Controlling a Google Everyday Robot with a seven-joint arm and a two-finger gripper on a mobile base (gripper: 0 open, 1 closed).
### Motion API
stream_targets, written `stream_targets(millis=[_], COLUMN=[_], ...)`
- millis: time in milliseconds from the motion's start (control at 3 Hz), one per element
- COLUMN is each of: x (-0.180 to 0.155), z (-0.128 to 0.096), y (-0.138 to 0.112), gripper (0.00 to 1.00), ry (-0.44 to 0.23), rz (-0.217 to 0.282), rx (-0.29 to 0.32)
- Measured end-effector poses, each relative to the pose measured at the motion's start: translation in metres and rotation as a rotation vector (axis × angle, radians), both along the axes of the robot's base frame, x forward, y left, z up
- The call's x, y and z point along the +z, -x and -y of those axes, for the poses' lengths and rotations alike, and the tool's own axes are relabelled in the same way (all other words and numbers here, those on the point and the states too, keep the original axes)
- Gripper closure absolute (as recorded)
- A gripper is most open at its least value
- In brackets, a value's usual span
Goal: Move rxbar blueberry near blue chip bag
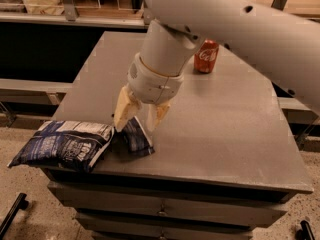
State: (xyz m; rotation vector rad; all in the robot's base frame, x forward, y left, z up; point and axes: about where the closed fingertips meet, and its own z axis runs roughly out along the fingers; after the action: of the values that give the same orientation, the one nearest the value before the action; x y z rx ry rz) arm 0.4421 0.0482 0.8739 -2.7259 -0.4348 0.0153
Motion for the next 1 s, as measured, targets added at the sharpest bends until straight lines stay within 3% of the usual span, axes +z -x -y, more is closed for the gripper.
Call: stream_targets(millis=[333,667,1000], x=[0.001,0.001,0.017], z=[-0.001,-0.001,0.010], y=[0.000,0.000,-0.007], gripper=[0.00,0.00,0.00], ry=[0.000,0.000,0.019], rz=[0.003,0.003,-0.010], rx=[0.000,0.000,-0.066])
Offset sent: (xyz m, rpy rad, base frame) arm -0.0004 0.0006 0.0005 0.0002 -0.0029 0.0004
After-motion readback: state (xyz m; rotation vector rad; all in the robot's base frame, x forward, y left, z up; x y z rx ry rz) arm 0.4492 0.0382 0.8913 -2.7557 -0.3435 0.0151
